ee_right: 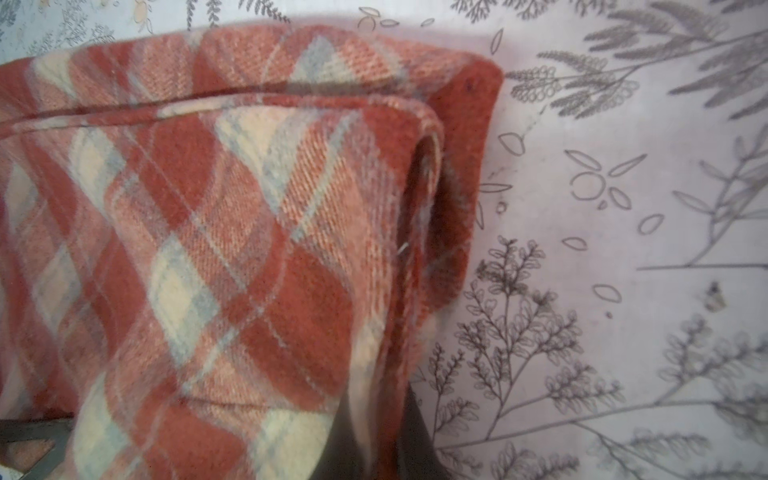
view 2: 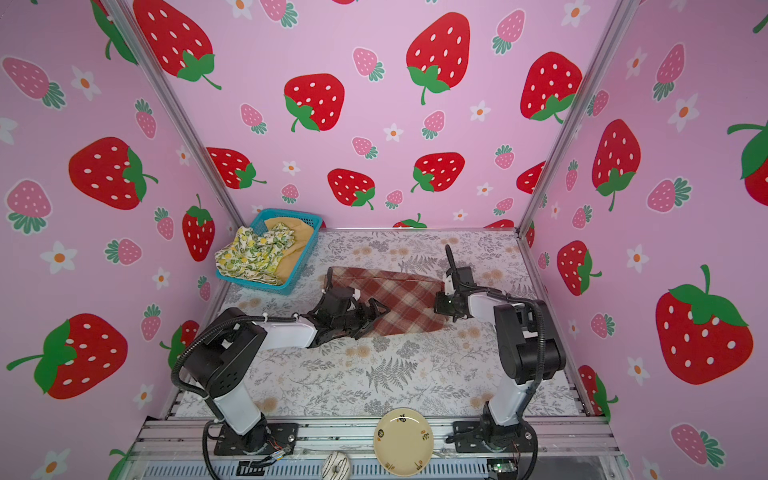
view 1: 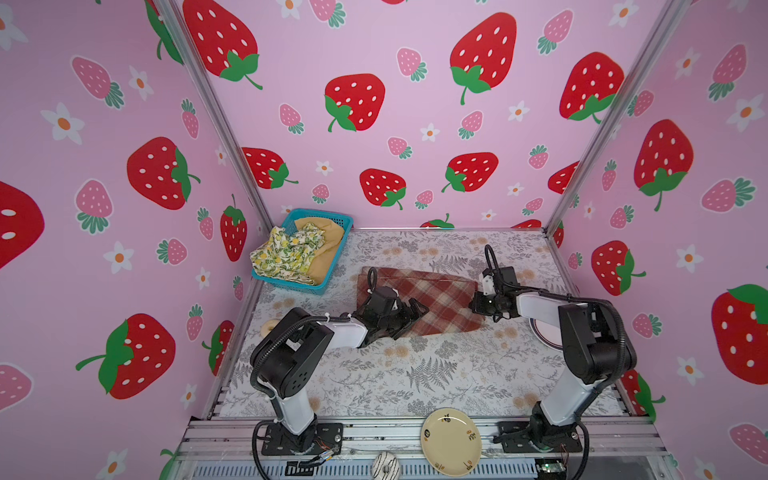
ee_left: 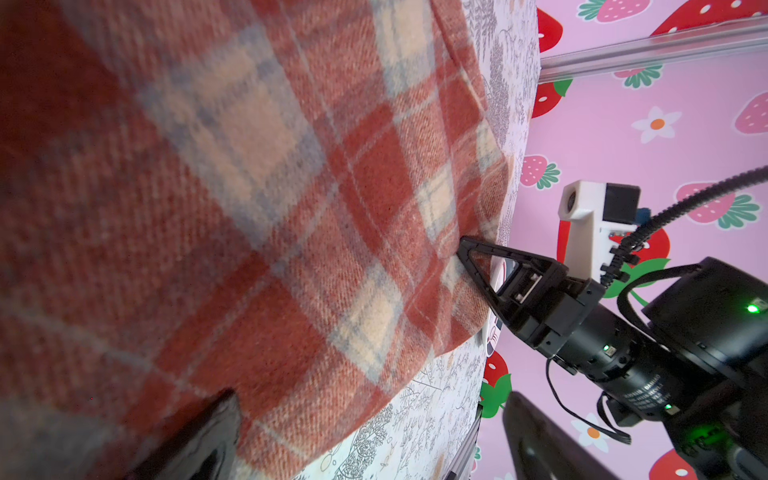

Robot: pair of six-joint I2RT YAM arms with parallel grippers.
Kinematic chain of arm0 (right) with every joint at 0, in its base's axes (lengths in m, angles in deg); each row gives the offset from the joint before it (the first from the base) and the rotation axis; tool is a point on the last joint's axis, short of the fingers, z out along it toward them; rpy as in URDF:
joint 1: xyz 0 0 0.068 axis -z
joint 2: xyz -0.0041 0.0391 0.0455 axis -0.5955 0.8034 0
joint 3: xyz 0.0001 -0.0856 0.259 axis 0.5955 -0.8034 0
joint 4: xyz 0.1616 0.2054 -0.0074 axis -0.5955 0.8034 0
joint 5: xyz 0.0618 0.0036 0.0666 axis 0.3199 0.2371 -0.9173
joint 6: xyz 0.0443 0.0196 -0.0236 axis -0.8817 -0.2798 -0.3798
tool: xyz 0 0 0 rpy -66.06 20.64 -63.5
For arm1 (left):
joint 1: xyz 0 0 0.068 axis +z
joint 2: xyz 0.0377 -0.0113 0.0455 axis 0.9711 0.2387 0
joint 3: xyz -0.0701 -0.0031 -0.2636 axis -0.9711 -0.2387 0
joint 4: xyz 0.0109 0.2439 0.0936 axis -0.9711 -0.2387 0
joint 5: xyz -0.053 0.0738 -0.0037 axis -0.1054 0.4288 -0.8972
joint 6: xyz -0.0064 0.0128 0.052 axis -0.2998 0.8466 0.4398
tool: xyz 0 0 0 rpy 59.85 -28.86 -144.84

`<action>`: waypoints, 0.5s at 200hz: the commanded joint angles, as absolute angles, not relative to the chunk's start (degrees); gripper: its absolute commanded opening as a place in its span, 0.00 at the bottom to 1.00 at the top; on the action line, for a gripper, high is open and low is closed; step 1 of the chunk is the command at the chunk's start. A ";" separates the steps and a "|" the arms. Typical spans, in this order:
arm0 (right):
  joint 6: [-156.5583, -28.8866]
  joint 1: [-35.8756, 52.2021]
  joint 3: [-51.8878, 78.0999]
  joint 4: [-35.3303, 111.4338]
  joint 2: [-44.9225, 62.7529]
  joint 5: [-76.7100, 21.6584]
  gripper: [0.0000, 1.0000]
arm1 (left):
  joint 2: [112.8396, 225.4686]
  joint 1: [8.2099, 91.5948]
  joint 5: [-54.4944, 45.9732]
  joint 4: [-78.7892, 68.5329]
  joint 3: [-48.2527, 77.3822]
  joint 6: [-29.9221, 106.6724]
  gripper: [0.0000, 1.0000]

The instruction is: Fold and stack the skirts

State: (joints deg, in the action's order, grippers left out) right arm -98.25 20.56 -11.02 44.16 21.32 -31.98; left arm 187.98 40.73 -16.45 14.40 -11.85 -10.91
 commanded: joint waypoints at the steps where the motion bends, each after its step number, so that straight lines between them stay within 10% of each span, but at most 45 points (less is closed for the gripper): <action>1: -95.72 21.08 -9.50 50.84 19.32 -26.50 0.05 | 187.25 41.21 -16.41 5.25 -6.93 -7.06 1.00; 100: -91.55 21.16 -1.78 63.33 10.15 -20.24 0.05 | 194.47 38.08 -3.15 -28.51 19.96 17.74 1.00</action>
State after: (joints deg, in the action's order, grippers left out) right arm -93.07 20.82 -4.51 59.00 11.61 -21.53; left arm 190.10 40.27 -7.64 -18.80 17.33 10.93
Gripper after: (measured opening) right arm 0.115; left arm 0.999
